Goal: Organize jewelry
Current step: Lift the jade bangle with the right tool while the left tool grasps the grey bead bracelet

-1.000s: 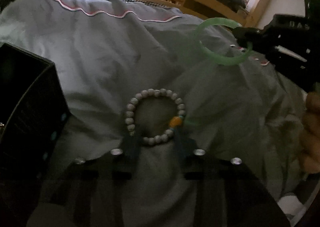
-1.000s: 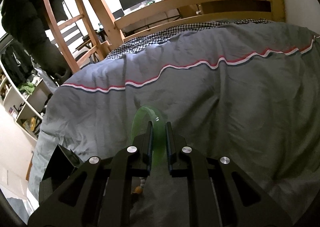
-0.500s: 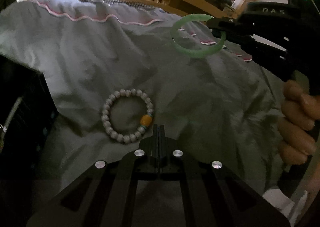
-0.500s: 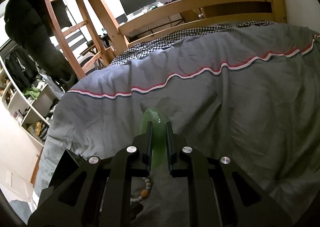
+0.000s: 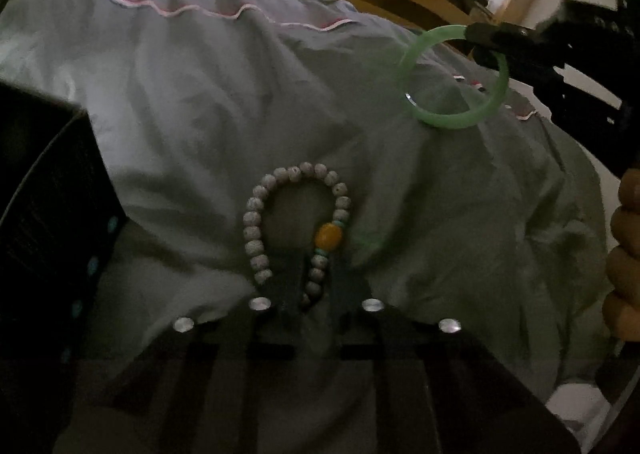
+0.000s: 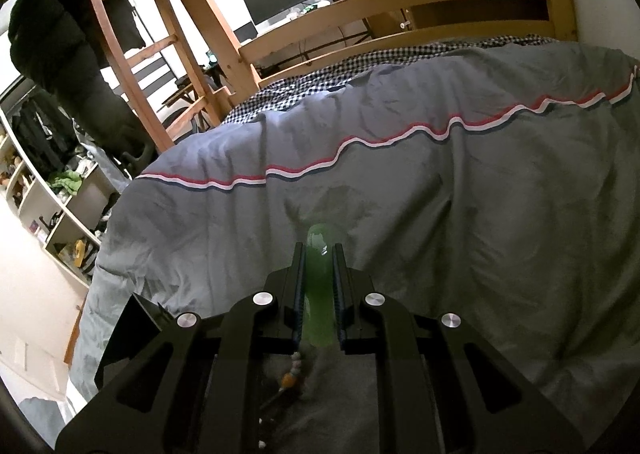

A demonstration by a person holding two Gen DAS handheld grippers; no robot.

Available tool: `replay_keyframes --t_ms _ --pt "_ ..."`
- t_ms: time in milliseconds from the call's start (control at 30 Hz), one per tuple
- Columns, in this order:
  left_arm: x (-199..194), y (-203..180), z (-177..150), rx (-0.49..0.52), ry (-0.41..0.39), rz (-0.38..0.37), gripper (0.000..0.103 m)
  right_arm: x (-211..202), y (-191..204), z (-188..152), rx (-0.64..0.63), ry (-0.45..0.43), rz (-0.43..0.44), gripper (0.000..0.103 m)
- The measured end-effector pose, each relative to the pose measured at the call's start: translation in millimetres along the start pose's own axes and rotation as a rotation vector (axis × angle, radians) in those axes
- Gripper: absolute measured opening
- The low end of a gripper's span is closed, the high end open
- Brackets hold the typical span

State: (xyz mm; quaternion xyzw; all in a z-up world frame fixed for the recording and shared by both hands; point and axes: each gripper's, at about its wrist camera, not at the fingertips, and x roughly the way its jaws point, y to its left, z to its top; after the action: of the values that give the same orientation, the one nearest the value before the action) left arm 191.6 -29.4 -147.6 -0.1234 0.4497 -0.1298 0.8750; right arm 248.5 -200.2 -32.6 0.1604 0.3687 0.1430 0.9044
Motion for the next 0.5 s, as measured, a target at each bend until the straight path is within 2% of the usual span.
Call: replay_keyframes --t_ms 233,333,500 --pt "-20.6 -10.8 -5.4 -0.022 0.02 -0.123 0.008 -8.2 4.5 1.2 -0.005 -0.017 0.025 0.013" --pt "-34.4 -22.2 -4.1 -0.007 0.0 -0.148 0.008 -13.3 8.3 1.8 -0.011 -0.024 0.036 0.013" --pt "-61.0 -31.5 -4.6 -0.01 -0.037 -0.141 0.008 -22.1 18.9 3.1 -0.027 -0.033 0.058 0.013"
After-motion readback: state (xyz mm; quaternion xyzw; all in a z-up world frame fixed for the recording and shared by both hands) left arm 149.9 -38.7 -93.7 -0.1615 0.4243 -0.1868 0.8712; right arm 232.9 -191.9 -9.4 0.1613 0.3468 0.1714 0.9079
